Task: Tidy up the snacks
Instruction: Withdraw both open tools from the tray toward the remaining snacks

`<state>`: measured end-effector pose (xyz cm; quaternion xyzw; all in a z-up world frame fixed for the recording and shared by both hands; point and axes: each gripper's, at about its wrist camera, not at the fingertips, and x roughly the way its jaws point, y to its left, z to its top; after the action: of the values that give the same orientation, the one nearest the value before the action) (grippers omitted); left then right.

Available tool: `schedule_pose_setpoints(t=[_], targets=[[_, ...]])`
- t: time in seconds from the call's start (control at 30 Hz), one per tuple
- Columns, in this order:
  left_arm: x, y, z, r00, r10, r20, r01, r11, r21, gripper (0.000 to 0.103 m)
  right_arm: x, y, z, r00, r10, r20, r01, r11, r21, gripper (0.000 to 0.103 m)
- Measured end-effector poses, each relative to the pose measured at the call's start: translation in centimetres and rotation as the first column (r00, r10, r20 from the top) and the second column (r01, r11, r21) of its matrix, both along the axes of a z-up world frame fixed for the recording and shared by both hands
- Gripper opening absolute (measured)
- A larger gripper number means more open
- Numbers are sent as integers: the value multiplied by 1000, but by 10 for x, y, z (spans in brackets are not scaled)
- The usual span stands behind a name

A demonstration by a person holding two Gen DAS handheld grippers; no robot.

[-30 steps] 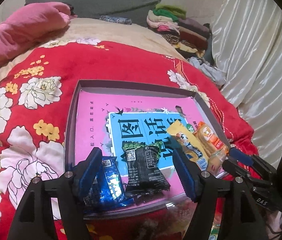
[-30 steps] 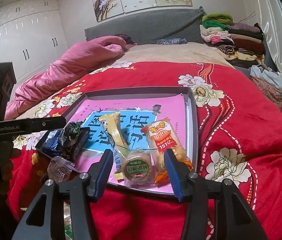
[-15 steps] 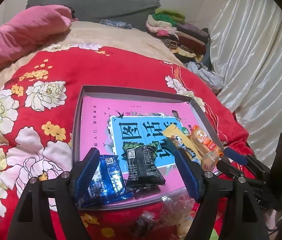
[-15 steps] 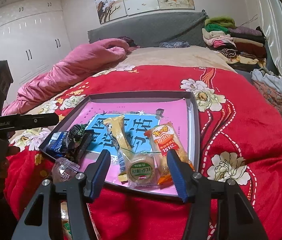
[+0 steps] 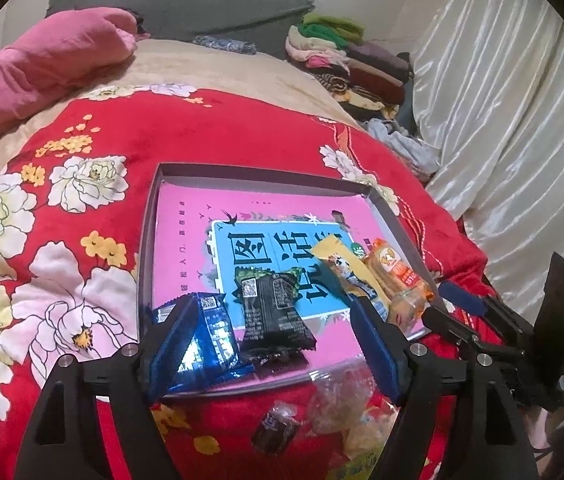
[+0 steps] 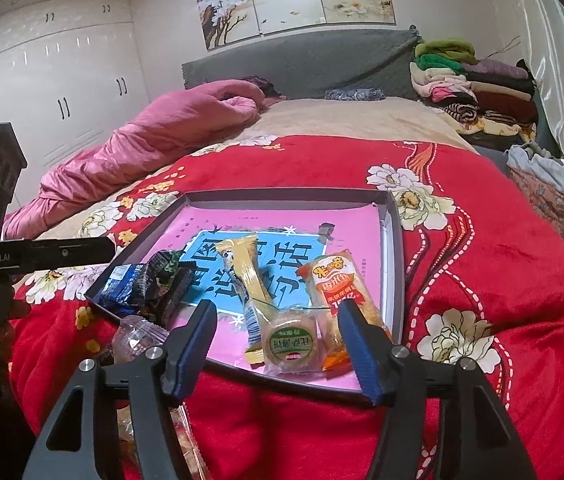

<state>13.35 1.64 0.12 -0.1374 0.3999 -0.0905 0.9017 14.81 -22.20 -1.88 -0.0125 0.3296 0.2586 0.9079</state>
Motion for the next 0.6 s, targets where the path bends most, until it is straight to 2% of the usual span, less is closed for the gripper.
schedule_pose_setpoints(t=[0.27, 0.6], targets=[[-8, -3, -1, 1000, -11, -11, 11, 1000, 5, 79, -7, -3, 5, 1000, 4, 15, -4, 1000, 7, 64], [-17, -9, 1, 1000, -20, -13, 20, 1000, -1, 80, -16, -6, 8, 1000, 20, 5, -20, 1000, 17, 74]])
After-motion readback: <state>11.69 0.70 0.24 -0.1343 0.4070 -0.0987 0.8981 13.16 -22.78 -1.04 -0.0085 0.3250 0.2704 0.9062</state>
